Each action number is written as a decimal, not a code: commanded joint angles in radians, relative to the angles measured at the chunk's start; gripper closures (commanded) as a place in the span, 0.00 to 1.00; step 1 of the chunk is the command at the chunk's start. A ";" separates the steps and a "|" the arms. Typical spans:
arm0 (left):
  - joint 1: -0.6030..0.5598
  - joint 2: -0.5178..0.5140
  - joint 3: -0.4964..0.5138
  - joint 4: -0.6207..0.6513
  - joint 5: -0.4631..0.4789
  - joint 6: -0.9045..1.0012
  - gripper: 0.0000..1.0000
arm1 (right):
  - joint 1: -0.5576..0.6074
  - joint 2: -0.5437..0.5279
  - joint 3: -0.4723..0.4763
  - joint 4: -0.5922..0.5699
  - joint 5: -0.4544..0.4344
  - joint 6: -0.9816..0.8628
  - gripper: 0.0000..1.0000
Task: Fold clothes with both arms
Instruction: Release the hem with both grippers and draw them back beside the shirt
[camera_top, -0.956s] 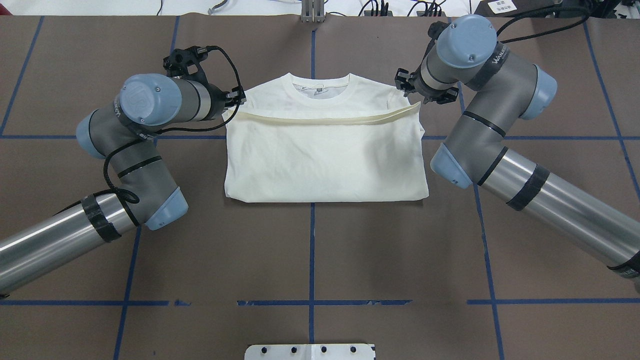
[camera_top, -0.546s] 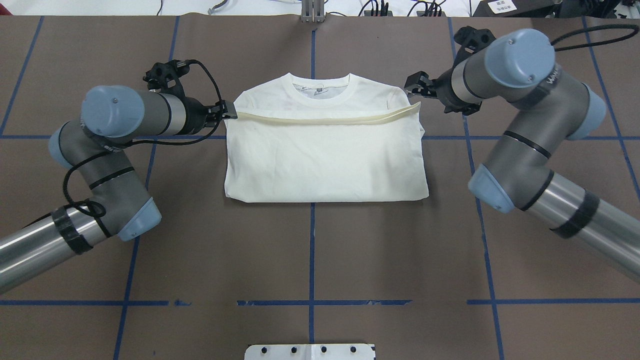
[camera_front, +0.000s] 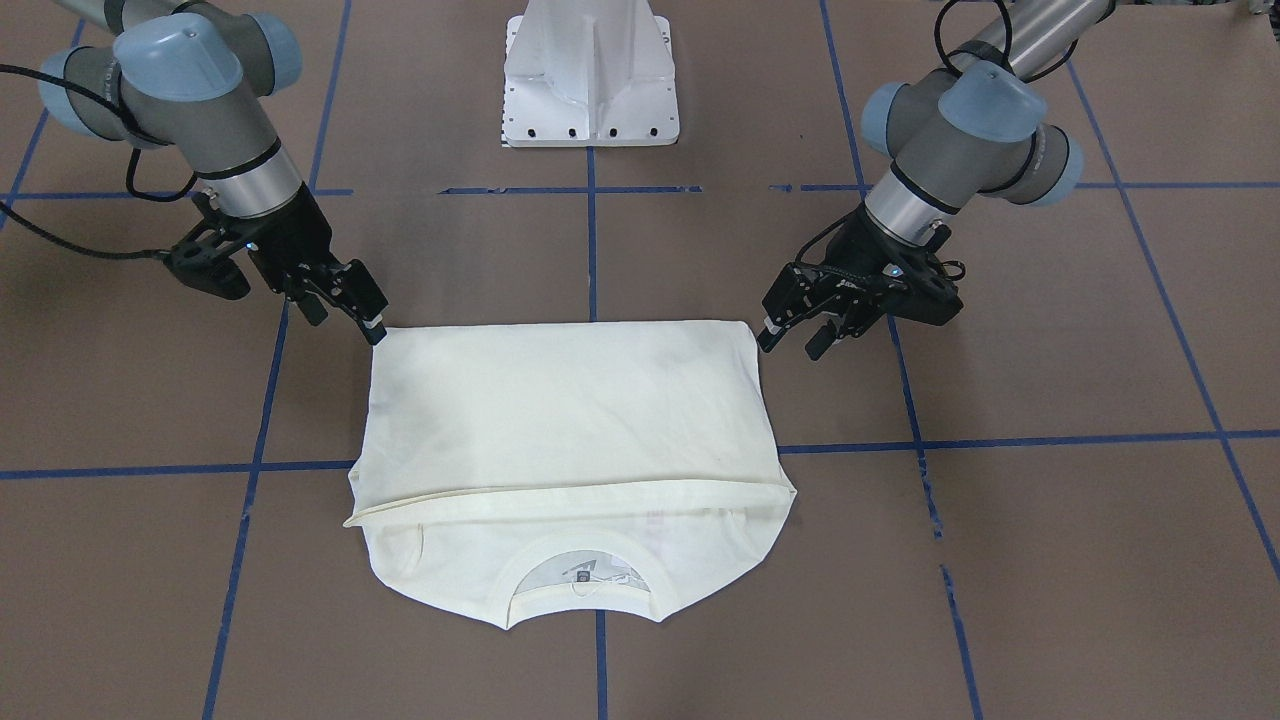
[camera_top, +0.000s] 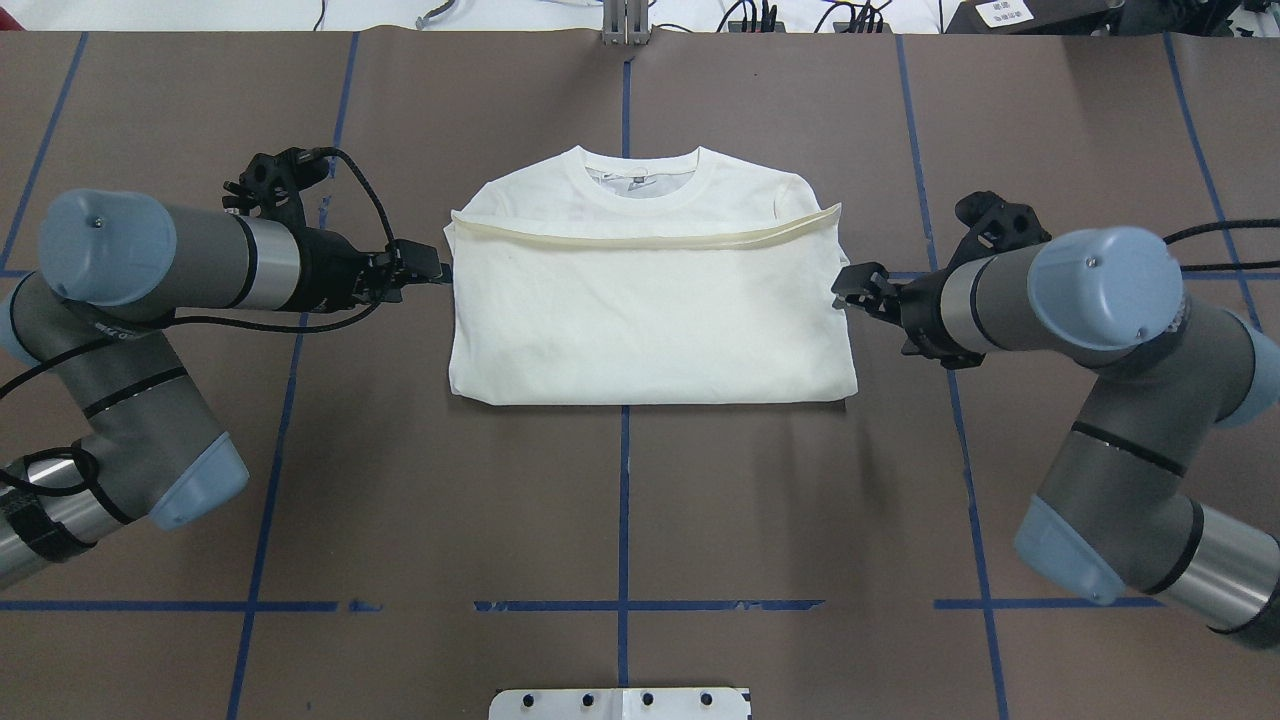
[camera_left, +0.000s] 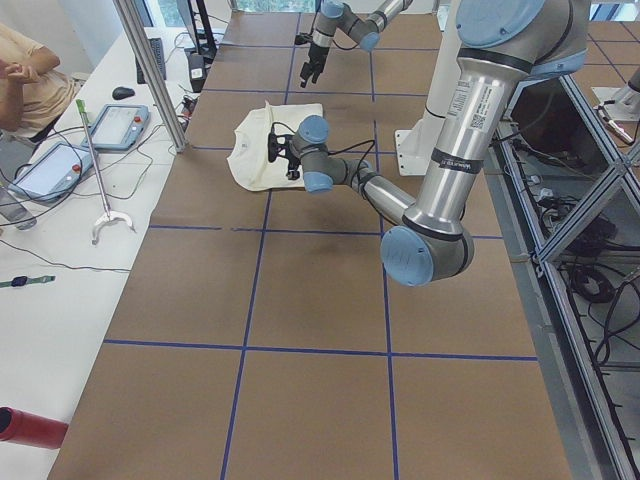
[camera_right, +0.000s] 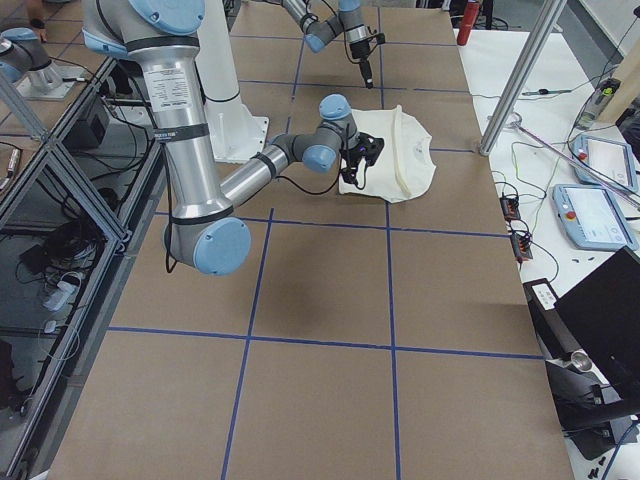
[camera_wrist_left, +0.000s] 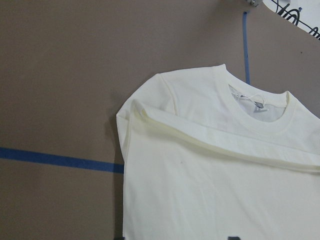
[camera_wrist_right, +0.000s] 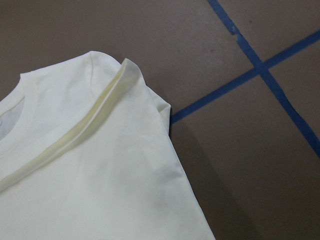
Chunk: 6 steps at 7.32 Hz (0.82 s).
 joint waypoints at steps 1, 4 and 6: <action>0.003 0.009 -0.015 -0.001 0.002 0.000 0.23 | -0.063 -0.032 0.006 0.000 -0.068 0.088 0.02; 0.003 0.009 -0.023 0.000 0.005 0.000 0.20 | -0.111 -0.015 -0.028 0.000 -0.081 0.122 0.08; 0.001 0.012 -0.028 0.000 0.006 0.000 0.20 | -0.122 -0.015 -0.031 0.000 -0.081 0.125 0.20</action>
